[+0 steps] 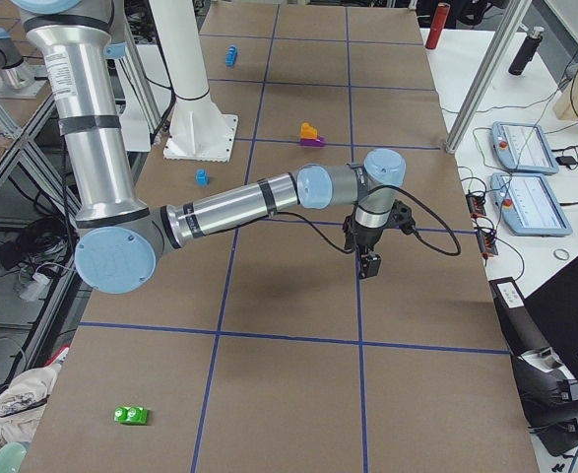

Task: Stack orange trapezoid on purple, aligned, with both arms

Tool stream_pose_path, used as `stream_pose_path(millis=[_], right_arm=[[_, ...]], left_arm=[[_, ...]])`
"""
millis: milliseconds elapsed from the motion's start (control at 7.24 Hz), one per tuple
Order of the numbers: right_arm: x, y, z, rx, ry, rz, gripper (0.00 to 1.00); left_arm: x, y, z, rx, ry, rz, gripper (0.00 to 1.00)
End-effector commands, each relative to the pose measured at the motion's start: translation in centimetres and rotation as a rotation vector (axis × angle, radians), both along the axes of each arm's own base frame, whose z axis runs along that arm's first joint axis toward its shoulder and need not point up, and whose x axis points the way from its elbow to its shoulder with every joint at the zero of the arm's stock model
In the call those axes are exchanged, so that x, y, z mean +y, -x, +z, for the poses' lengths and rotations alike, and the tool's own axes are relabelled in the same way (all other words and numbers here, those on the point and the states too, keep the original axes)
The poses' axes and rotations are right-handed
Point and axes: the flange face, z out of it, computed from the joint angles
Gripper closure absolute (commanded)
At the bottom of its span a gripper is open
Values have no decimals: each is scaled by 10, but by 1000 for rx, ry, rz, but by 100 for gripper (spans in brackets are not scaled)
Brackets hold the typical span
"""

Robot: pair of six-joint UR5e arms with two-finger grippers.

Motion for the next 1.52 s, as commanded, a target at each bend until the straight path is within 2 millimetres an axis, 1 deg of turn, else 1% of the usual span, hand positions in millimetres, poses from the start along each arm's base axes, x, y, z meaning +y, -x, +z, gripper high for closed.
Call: stream_pose_path(millis=[0, 138, 276, 414, 553, 691, 829, 967, 1105, 1382], right_arm=[[40, -47, 48, 0, 51, 28, 1], [56, -59, 62, -31, 88, 60, 1], [72, -67, 75, -64, 118, 82, 1], [83, -73, 84, -66, 140, 102, 1], [89, -80, 87, -65, 147, 119, 1], [91, -86, 82, -66, 141, 136, 1], [94, -88, 74, -65, 129, 149, 1], [94, -88, 53, -65, 110, 175, 0], [93, -88, 49, -63, 109, 187, 0], [91, -89, 49, -63, 82, 186, 0]], left_arm=[[15, 8, 22, 21, -8, -30, 0], [16, 20, 21, 19, -6, -61, 0], [12, 38, 16, 14, -25, -100, 0], [11, 37, 15, 13, -6, -98, 0], [10, 38, 12, 12, 15, -98, 0], [12, 38, 8, 12, 10, -101, 0], [16, 39, 10, 18, 12, -102, 0], [15, 39, 2, 23, -11, -103, 0], [9, 40, 0, 16, -16, -103, 0], [10, 40, -2, 14, -22, -105, 0]])
